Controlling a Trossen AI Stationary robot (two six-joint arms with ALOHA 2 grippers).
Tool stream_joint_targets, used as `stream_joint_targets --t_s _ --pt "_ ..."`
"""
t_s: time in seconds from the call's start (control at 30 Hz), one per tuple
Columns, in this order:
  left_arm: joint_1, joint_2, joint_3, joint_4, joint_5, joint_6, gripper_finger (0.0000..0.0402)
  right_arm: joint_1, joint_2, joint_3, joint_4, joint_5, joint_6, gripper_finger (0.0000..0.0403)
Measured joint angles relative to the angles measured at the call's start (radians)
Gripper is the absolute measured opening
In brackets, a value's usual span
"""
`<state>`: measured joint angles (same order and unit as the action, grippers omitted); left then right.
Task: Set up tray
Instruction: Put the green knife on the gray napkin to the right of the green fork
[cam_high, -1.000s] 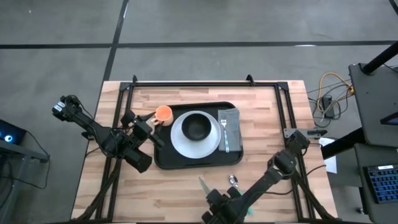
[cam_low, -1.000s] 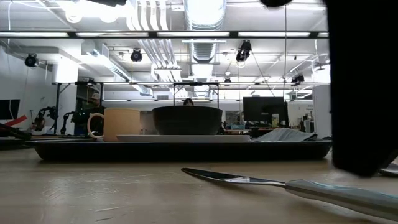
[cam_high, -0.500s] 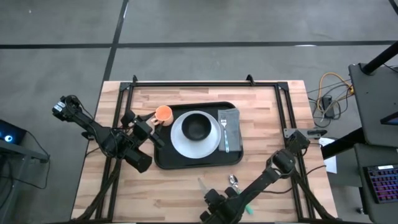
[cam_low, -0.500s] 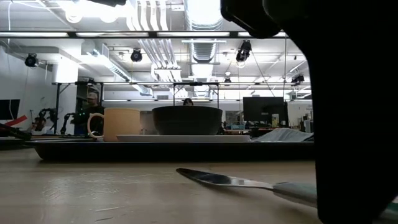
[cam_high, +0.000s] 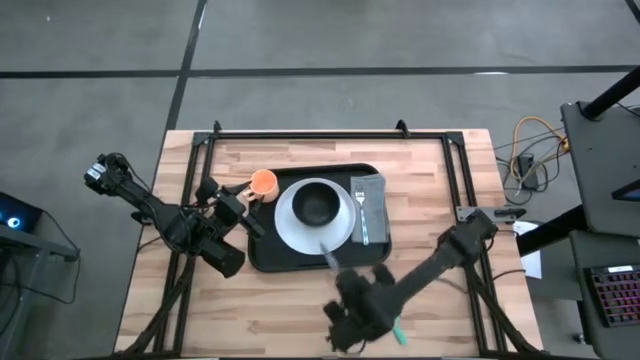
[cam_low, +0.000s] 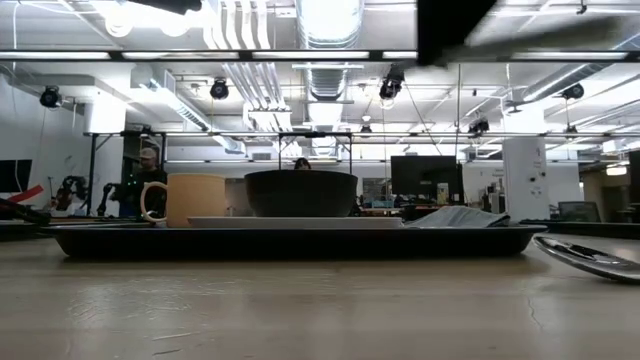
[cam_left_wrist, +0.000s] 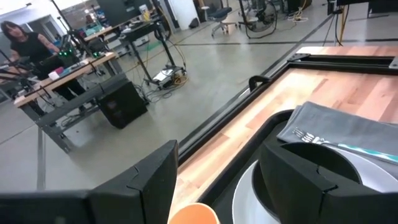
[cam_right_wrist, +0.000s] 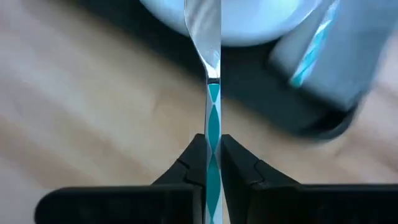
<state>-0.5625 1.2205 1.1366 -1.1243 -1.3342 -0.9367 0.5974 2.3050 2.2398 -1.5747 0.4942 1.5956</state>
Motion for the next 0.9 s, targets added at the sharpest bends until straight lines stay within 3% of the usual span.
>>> stream_joint_targets --t_s 0.27,0.57,0.77,0.9 --pt "0.000 0.004 -0.005 0.015 0.040 0.000 0.0208 -0.161 -0.145 -0.219 0.003 0.032 0.039 0.0013" --pt "0.000 0.003 -0.012 0.014 0.051 0.021 0.0208 -0.313 -0.300 -0.522 0.042 0.031 0.188 0.0012" --pt "0.000 0.003 -0.014 0.014 0.068 0.034 0.0208 -0.432 -0.402 -0.719 0.361 0.026 0.010 0.0011" --pt "0.000 0.003 -0.017 0.014 0.077 0.045 0.0208 -0.502 -0.425 -0.799 0.450 -0.028 -0.089 0.0011"
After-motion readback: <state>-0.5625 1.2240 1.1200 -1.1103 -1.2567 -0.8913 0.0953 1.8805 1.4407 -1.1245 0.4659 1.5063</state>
